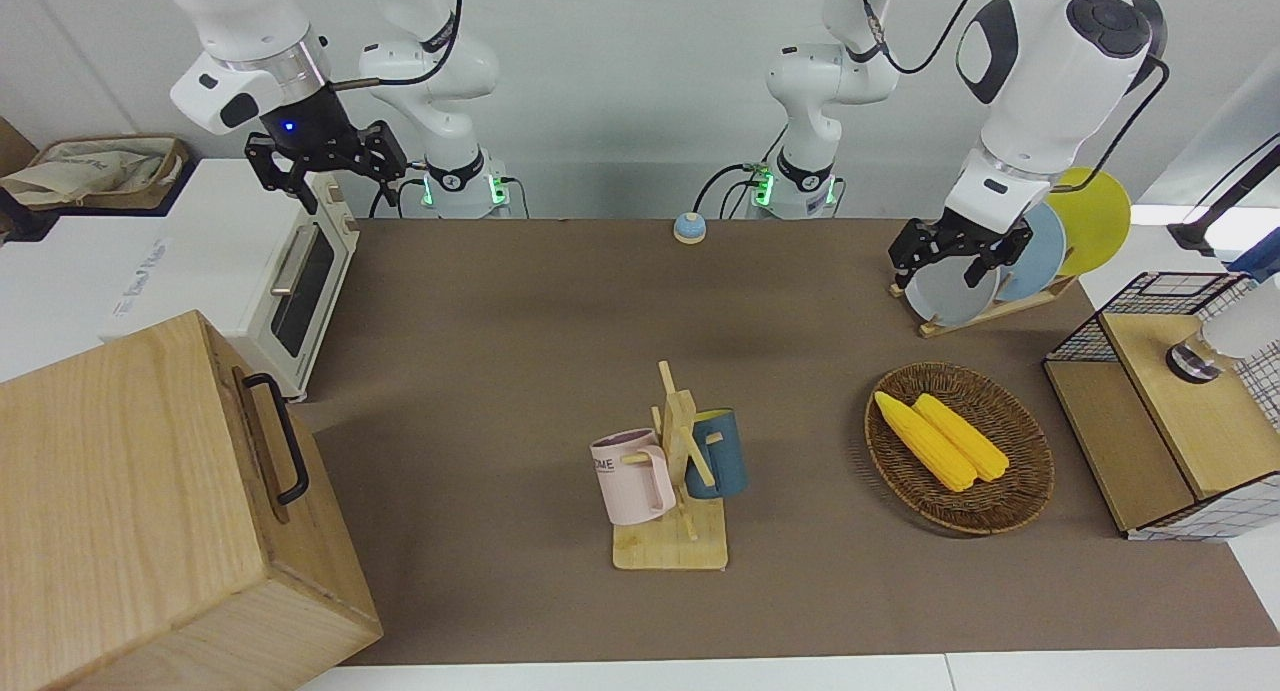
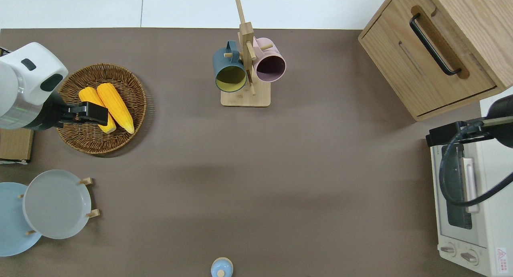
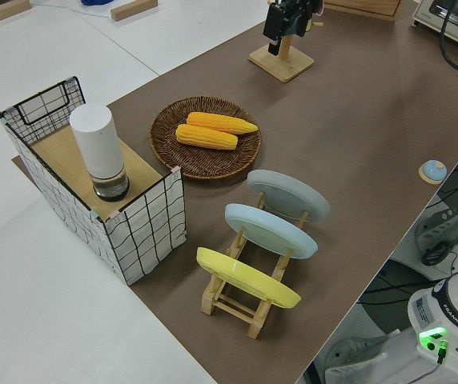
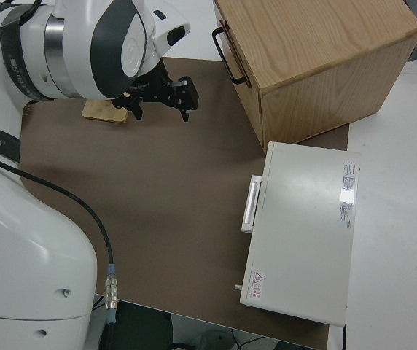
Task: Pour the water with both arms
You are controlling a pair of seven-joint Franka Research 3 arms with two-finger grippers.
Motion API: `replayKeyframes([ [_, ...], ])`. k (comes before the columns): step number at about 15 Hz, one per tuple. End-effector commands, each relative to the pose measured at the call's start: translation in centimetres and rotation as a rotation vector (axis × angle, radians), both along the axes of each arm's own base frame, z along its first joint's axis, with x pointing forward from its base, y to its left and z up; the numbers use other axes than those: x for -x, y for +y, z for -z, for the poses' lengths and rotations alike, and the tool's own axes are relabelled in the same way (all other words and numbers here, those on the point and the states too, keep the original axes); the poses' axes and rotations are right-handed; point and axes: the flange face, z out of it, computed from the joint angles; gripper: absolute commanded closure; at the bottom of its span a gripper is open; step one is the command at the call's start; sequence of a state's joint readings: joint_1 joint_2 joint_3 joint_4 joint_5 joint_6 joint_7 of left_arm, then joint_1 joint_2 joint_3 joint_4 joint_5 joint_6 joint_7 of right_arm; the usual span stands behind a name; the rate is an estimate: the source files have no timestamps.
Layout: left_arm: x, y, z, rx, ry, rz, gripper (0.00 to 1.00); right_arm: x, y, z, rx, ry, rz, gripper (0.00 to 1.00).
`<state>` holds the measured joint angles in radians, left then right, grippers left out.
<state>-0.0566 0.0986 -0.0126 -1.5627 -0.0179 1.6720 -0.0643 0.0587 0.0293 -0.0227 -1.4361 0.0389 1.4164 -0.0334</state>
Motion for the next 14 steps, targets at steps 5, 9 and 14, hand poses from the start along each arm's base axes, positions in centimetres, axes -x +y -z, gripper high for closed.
replayKeyframes([
  [5, 0.0, 2.3, 0.0, -0.058, 0.001, -0.030, 0.00, 0.3, 5.2, 2.4, -0.042, 0.037, -0.099, 0.011],
  [9, -0.2, 6.2, 0.0, -0.078, 0.002, -0.040, 0.00, 0.0, 9.2, 5.3, -0.052, 0.031, -0.157, 0.011],
  [14, 0.2, 12.2, -0.3, -0.076, -0.007, -0.035, 0.00, -1.9, 14.2, 9.6, -0.064, 0.001, -0.196, 0.011],
])
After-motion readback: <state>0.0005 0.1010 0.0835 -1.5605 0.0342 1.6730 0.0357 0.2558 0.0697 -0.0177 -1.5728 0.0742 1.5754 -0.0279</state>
